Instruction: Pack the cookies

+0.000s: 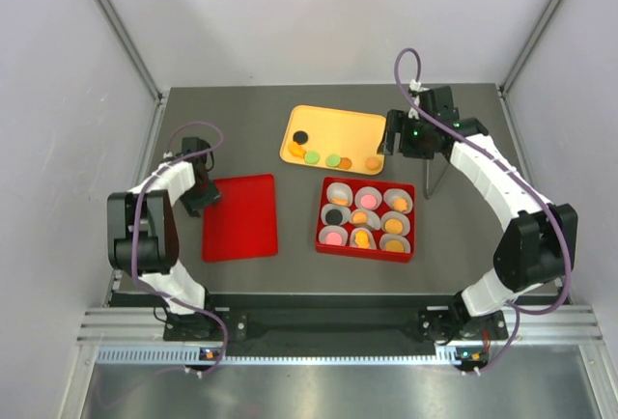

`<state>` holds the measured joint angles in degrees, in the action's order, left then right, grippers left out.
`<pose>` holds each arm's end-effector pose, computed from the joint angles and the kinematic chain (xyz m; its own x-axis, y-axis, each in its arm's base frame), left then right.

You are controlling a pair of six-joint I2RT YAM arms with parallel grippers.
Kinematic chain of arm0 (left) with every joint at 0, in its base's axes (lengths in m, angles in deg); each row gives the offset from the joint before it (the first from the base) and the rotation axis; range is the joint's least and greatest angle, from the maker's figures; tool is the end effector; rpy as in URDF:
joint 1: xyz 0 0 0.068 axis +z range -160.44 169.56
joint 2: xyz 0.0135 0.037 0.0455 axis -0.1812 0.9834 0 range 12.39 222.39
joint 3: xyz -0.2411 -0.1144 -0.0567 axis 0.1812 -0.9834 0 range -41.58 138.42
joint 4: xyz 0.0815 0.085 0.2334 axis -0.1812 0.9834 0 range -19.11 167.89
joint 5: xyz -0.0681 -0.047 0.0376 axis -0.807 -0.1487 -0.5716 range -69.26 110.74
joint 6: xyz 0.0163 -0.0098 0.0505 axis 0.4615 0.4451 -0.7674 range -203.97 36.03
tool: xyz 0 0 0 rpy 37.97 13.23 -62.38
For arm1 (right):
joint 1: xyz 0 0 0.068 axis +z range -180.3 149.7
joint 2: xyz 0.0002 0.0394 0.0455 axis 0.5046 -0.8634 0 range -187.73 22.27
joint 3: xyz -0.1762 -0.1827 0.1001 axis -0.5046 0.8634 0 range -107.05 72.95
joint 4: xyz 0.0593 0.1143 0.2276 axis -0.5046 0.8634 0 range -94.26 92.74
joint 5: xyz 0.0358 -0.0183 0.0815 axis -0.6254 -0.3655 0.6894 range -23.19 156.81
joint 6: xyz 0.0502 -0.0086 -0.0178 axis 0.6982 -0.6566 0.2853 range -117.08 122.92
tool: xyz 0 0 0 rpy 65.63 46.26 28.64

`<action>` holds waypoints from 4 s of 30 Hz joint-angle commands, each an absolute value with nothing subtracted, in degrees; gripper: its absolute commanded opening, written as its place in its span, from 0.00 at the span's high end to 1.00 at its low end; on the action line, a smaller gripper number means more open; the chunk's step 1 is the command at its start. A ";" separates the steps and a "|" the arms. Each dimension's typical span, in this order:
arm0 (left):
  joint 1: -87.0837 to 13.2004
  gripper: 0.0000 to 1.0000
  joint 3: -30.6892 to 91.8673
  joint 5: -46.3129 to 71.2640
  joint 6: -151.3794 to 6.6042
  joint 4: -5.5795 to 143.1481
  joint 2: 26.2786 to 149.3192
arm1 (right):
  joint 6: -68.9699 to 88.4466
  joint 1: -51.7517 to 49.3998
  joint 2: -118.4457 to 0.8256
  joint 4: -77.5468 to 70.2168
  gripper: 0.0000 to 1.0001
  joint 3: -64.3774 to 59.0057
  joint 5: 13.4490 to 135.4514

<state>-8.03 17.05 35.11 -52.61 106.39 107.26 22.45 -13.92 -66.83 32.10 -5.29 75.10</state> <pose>0.3086 0.0219 0.1771 -0.7486 -0.5360 -0.3902 -0.5949 0.8029 0.0383 0.3268 0.1014 0.3100 -0.7884 0.1129 -0.6047 -0.1163 0.9379 0.3268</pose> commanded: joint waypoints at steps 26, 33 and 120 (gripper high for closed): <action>-3.23 1.00 25.57 14.94 -61.03 109.21 107.15 | 18.39 0.19 -79.06 29.58 0.20 -19.33 87.72; -3.24 1.00 25.39 12.30 -61.99 111.58 102.05 | 18.74 4.85 -88.81 31.25 0.20 -28.29 90.80; -79.62 0.15 -6.07 55.98 -143.89 34.27 75.14 | 50.47 -9.65 -78.63 32.57 1.00 -31.47 108.21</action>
<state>-80.37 -4.59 56.18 -135.89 48.04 73.73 49.64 -9.75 -82.59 34.74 -31.63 107.58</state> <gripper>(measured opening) 0.851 0.125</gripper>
